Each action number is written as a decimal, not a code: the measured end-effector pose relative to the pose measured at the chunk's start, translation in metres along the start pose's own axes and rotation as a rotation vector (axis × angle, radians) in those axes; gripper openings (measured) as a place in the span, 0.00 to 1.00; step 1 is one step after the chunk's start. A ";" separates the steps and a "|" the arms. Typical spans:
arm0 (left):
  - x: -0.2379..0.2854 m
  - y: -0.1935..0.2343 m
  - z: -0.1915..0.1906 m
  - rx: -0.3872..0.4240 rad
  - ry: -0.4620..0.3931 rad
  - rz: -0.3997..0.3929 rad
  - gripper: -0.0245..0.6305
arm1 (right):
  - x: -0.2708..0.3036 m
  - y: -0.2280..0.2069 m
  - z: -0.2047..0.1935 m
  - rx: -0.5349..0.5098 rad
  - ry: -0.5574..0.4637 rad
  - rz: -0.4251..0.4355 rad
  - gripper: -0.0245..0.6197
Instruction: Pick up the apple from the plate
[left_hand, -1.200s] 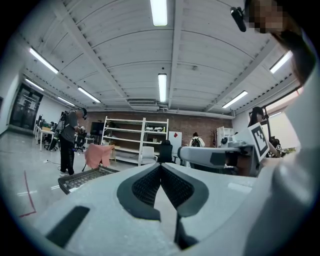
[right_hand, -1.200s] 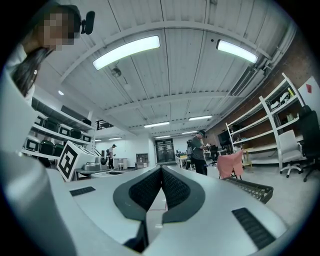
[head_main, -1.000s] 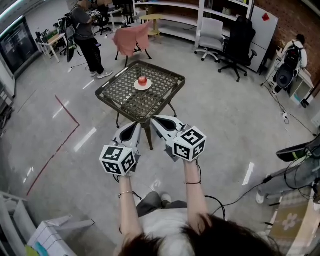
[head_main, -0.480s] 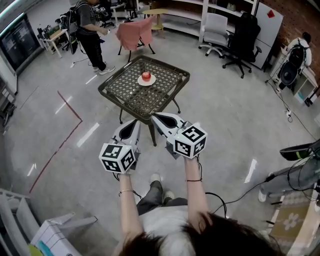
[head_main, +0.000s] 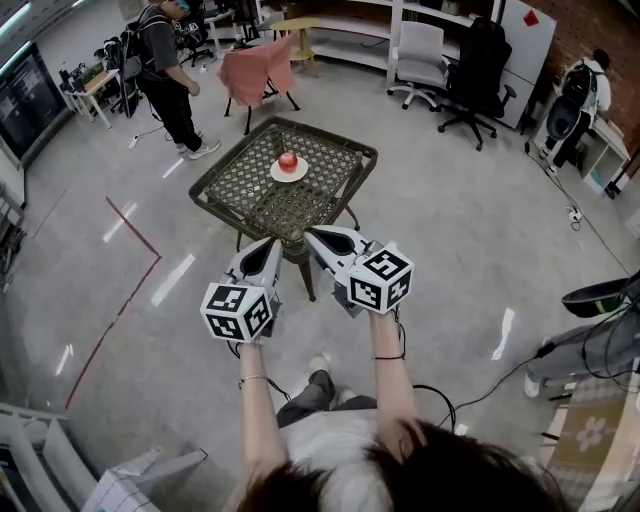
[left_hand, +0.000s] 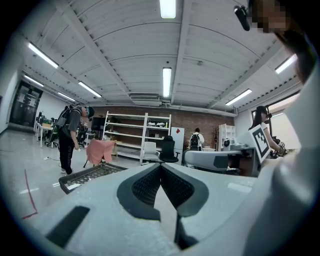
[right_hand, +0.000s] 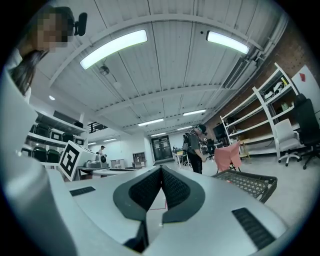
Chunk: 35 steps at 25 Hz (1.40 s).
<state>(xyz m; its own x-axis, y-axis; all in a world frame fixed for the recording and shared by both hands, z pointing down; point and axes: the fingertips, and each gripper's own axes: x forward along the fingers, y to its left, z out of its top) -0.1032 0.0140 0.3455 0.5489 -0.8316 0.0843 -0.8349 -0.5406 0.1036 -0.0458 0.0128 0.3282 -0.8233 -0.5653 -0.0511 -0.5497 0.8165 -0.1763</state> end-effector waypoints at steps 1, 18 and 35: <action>0.006 0.004 -0.001 -0.001 0.006 -0.005 0.05 | 0.004 -0.005 -0.001 0.003 0.004 -0.006 0.05; 0.070 0.077 -0.011 -0.032 0.053 -0.050 0.05 | 0.077 -0.064 -0.022 0.041 0.050 -0.041 0.05; 0.100 0.113 -0.007 -0.027 0.052 -0.097 0.05 | 0.108 -0.092 -0.022 0.041 0.045 -0.099 0.05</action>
<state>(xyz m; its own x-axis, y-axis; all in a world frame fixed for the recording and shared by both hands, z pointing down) -0.1424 -0.1290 0.3728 0.6290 -0.7675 0.1238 -0.7768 -0.6139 0.1406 -0.0867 -0.1208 0.3611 -0.7713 -0.6364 0.0127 -0.6233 0.7510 -0.2179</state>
